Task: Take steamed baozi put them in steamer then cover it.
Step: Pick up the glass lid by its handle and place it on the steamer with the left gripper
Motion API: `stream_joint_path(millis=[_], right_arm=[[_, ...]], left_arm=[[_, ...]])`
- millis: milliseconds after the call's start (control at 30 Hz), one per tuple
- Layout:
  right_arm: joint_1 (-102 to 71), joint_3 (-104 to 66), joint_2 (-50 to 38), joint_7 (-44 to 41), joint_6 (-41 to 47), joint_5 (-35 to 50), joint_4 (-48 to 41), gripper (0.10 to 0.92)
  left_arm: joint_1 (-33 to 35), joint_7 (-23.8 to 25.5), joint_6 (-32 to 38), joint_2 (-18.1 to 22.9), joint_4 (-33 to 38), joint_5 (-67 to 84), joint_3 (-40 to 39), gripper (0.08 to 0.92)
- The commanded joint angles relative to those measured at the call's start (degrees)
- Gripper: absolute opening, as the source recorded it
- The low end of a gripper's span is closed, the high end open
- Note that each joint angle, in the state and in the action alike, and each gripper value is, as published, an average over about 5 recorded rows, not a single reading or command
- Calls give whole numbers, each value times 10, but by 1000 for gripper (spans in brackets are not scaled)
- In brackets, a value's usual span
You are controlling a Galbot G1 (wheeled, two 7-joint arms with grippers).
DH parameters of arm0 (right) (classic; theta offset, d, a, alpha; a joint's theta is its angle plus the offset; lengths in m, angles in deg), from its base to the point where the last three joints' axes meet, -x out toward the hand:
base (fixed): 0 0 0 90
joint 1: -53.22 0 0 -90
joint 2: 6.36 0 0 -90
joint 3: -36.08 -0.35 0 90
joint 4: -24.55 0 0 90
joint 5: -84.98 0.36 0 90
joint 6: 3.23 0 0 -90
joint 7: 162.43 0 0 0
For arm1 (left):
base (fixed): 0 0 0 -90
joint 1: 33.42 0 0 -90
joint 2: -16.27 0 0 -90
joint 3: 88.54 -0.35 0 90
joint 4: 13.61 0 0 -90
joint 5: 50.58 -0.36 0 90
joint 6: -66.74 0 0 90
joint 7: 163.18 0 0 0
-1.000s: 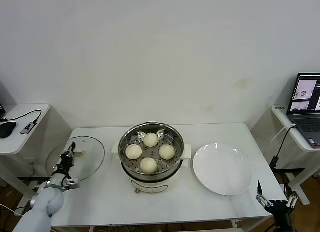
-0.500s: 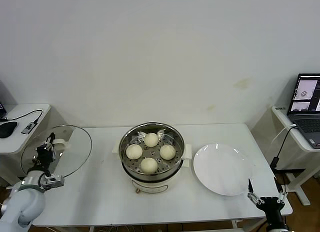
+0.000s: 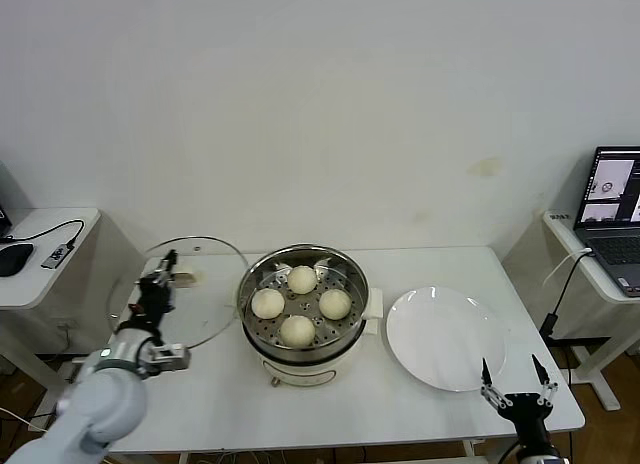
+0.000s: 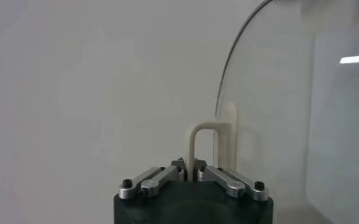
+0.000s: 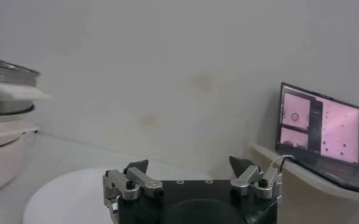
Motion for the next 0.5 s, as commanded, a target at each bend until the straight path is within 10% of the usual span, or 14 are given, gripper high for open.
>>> stream_joint_path(millis=[33, 500], right_arm=[[28, 8, 24, 28, 20, -53, -24, 823], [34, 15, 35, 38, 24, -88, -45, 823]], left_arm=[[-150, 86, -115, 87, 30, -73, -199, 142], [-205, 144, -135, 231, -41, -213, -283, 142]])
